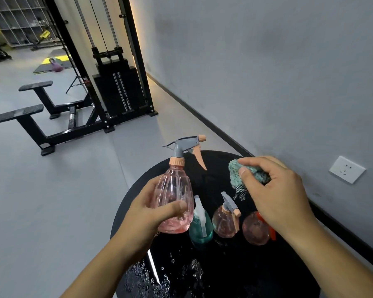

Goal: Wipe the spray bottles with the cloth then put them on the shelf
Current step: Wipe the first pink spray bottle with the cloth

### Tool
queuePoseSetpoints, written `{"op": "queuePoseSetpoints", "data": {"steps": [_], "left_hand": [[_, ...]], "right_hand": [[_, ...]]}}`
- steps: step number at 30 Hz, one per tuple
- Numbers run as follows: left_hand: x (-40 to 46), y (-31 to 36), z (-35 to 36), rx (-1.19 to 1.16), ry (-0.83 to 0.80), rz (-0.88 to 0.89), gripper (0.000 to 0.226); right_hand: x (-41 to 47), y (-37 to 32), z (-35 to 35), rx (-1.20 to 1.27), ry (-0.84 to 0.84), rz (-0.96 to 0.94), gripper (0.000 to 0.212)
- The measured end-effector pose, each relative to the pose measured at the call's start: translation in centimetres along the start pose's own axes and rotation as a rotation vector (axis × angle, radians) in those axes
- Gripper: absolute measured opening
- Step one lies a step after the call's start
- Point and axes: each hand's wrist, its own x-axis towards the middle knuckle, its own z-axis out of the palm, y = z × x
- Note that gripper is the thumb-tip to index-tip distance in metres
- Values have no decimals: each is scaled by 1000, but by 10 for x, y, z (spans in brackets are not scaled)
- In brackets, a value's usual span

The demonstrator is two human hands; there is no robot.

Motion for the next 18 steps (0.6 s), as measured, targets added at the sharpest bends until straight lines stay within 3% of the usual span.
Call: {"op": "queuePoseSetpoints", "data": {"steps": [6, 10, 15, 18], "left_hand": [[-1, 6, 2, -101, 43, -49, 74], [-2, 8, 4, -146, 32, -105, 60], [-8, 15, 6, -284, -47, -171, 74], [-9, 17, 8, -270, -37, -179, 56]], "right_hand": [[0, 0, -1, 11, -8, 2, 17], [0, 0, 0, 9, -19, 1, 17], [-2, 0, 3, 8, -19, 2, 16], [-2, -1, 4, 13, -17, 5, 16]]}}
